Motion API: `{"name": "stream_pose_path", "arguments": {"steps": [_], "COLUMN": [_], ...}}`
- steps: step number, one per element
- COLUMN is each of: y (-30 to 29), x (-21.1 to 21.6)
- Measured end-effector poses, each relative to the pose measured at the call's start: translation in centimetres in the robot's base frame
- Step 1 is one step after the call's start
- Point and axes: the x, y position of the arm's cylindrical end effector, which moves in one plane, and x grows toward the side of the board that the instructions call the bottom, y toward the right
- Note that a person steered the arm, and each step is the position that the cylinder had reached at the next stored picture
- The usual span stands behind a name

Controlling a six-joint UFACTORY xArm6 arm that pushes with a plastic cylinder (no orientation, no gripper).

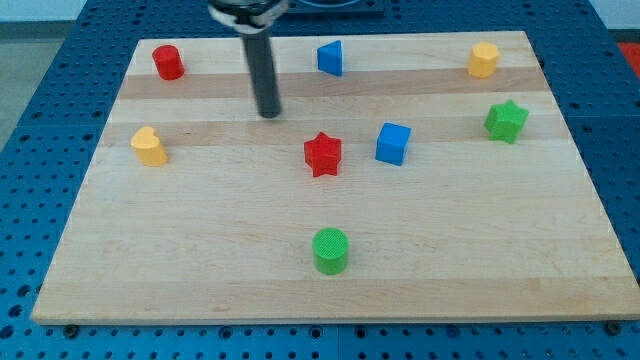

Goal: Place the red star at the bottom left of the board

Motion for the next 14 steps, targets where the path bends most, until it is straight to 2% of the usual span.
{"name": "stream_pose_path", "arguments": {"steps": [1,2,5,6,7,8,9,12,14], "y": [4.9,6.1,5.2,2.2,1.6,6.5,6.9,0.0,-7.6], "x": [0.6,2.3,8.4,12.2,13.4,12.0,13.6,14.4,17.8]}}
